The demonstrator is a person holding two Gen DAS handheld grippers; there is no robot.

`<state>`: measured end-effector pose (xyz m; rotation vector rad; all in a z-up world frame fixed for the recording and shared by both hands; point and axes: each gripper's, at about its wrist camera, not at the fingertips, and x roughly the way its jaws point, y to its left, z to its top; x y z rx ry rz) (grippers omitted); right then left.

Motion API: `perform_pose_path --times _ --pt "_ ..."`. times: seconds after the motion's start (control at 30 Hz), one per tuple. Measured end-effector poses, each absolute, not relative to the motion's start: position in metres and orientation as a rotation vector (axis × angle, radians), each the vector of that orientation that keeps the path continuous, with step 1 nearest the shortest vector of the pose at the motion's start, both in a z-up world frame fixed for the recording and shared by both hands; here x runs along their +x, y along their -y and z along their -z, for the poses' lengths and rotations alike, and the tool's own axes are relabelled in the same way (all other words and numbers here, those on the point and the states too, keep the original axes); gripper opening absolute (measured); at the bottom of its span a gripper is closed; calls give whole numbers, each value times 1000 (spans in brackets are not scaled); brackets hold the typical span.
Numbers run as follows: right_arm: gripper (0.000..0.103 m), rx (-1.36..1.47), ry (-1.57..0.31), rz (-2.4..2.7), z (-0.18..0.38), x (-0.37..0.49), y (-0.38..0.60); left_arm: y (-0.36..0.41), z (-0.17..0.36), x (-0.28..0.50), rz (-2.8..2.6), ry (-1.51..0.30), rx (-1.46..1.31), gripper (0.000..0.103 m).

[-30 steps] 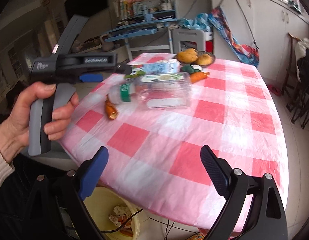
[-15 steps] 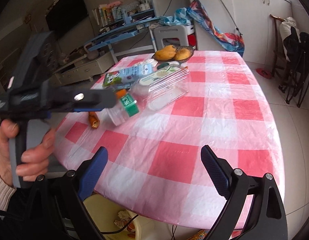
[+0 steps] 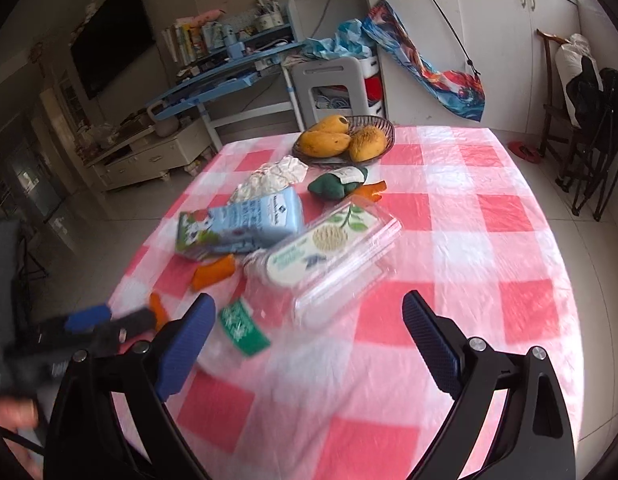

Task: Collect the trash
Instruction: 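Grasp the clear water bottle with right tool while left tool grasps orange peel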

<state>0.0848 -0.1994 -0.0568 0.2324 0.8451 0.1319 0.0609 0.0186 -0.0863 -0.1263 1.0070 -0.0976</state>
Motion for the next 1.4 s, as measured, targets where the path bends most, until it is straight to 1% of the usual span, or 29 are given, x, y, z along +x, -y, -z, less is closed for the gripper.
perform_pose_path --times 0.13,0.3,0.6,0.67,0.8,0.9,1.07,1.13,1.17,1.2,1.23,1.27,1.33,1.37,1.4 --pt "91 228 -908 -108 78 109 191 -19 91 63 85 -1031 -146 96" --pt "92 188 -972 -154 96 111 187 -21 99 68 71 -1063 -148 95" --pt "92 52 -1084 -156 93 82 209 -14 105 67 77 -1071 -120 95" --pt "92 36 -1069 -153 87 78 212 -13 105 66 75 -1070 -110 95" --pt "92 17 -975 -138 72 82 205 -10 107 67 73 -1072 -92 95" --pt "93 22 -919 -151 72 89 199 -8 107 68 71 -1067 -80 95" --pt "93 48 -926 -142 82 107 195 -3 109 70 72 -1061 -47 95" --pt "91 59 -938 -143 86 110 198 3 110 68 86 -1059 -22 93" --pt "81 61 -940 -146 86 109 200 6 110 68 94 -1057 -6 91" --pt "75 68 -953 -162 87 110 203 11 110 67 104 -1052 20 87" --pt "72 75 -958 -164 88 109 207 14 110 66 111 -1047 37 82" --pt "69 79 -961 -169 88 107 210 17 109 65 121 -1041 54 79" --pt "65 78 -970 -179 85 102 215 22 108 62 142 -1025 91 64" --pt "64 78 -974 -182 84 99 218 23 108 61 149 -1019 106 60" --pt "63 81 -983 -193 83 95 222 24 106 59 164 -1012 116 50"
